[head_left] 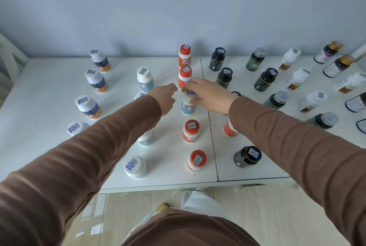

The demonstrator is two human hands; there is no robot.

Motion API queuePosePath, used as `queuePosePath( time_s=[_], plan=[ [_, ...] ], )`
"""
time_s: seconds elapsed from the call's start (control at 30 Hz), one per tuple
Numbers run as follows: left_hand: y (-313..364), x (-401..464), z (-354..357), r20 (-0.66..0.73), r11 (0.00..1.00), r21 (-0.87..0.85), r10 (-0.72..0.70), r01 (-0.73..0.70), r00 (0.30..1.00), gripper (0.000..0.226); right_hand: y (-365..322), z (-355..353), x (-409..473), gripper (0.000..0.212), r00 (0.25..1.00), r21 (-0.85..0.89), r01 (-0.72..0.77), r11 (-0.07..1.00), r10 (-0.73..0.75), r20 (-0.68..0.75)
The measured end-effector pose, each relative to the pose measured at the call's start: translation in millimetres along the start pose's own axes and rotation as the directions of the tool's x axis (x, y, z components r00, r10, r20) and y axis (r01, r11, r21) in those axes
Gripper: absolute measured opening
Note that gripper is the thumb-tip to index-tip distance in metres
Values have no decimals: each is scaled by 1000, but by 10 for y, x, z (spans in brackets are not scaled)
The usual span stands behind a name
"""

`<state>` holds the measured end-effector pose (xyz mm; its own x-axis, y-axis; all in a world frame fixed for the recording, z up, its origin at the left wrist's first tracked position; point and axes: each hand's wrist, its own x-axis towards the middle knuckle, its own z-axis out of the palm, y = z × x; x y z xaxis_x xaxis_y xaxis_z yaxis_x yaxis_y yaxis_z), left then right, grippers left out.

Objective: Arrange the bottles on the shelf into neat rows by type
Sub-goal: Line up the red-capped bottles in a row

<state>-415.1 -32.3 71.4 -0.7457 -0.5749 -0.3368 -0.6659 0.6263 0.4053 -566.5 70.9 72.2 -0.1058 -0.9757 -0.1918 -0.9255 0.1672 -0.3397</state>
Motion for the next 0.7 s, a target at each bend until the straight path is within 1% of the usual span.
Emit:
queuePosePath(
  time_s=[0.07, 0.1, 0.13, 0.17, 0.2, 0.23, 0.27, 0.3, 0.33, 0.37, 0.47, 0.57, 0.63, 0.7],
  plan=[
    [-39, 60, -11, -19, 990, -143, 1, -3, 1000, 32, 47, -147, -2, 38, 996, 163, -45, 986, 57, -72],
    [-50, 84, -18, -21, 962, -273, -16, 10, 1000, 28, 67, -236, -4, 35, 990, 270, -60, 961, 91, -105],
    [-35, 87, -32, 2, 897, -442, -38, 35, 999, 28, 78, -325, -8, 32, 983, 387, -72, 919, 130, -126],
    [3, 84, -53, 55, 787, -612, -60, 82, 997, 33, 76, -408, -11, 29, 976, 499, -86, 862, 173, -130],
    [53, 75, -82, 134, 652, -743, -77, 152, 988, 41, 66, -480, -8, 30, 968, 586, -107, 804, 219, -124],
    [97, 70, -111, 214, 512, -830, -70, 219, 974, 49, 52, -538, 1, 34, 958, 640, -131, 757, 263, -116],
    [135, 59, -144, 283, 385, -880, -41, 276, 958, 56, 42, -580, 14, 41, 947, 672, -156, 723, 303, -106],
    [161, 58, -167, 339, 286, -902, -1, 325, 941, 61, 40, -603, 36, 49, 937, 696, -184, 694, 338, -89],
    [173, 62, -182, 383, 217, -905, 41, 366, 923, 64, 38, -622, 52, 56, 928, 715, -211, 666, 367, -67],
    [176, 70, -192, 414, 176, -901, 76, 397, 907, 67, 40, -630, 66, 60, 919, 733, -236, 638, 391, -45],
    [192, 89, -209, 442, 136, -894, 108, 427, 890, 70, 48, -637, 87, 62, 908, 771, -255, 584, 418, -16],
    [211, 93, -212, 382, 120, -920, 78, 372, 921, 61, 56, -634, 52, 63, 922, 788, -230, 571, 387, -11],
    [203, 97, -196, 301, 138, -947, 61, 291, 952, 49, 58, -648, 15, 52, 938, 762, -199, 616, 344, -33],
    [197, 81, -191, 205, 228, -956, 77, 182, 976, 34, 50, -681, 13, 37, 954, 682, -142, 718, 283, -99]
  ],
)
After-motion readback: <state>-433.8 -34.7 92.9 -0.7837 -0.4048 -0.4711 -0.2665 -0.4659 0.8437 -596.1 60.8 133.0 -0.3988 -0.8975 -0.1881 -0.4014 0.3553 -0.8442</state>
